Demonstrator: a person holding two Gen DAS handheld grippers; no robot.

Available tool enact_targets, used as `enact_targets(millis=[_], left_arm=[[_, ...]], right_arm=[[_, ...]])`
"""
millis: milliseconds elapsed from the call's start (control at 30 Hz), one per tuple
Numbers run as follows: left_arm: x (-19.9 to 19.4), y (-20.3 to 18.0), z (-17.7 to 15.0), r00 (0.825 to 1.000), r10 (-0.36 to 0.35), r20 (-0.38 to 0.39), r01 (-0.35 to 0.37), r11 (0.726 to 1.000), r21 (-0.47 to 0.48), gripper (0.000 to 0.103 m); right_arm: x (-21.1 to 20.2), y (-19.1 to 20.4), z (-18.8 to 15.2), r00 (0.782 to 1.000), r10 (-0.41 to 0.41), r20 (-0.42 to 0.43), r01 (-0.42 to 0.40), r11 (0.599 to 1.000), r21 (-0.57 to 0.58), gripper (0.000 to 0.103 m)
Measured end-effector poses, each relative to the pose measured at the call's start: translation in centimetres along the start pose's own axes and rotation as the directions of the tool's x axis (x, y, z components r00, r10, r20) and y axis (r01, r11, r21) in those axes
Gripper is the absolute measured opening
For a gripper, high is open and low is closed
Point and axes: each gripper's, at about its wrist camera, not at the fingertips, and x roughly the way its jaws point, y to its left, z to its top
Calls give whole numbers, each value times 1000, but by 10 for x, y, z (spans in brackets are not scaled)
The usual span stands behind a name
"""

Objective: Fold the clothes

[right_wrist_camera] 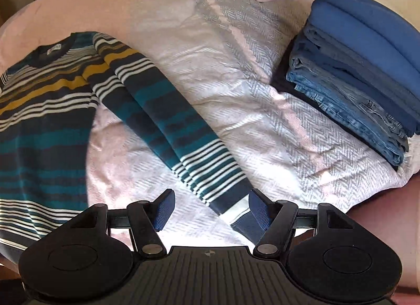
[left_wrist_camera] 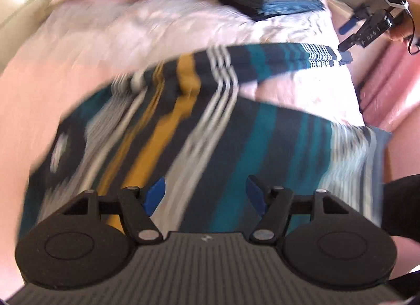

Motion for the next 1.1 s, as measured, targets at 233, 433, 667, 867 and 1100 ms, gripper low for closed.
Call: enact_targets(millis=[233,433,667,867,1100], left_arm=[[106,27,92,999,17,-46,-7,977,215,64],[172,61,136,992,27,-120,10,955,298,65],[212,69,158,975,-68,-210,153,894,422,52],[211,88,174,959,-176,-221,238,924,299,25],[204,112,202,969,-176,-174,217,941,259,12]], right_arm=[[60,-40,8,991,88,-104,-98,991,-92,20],[55,-119,35,999,54,-3,-54,997,64,11],[62,-136,42,986,165,12,-166,980,114,13],[51,-89,24,948,312,-63,-315,948,-50,79],[63,-113,33,965,243,-94,-246,969,-12,7]])
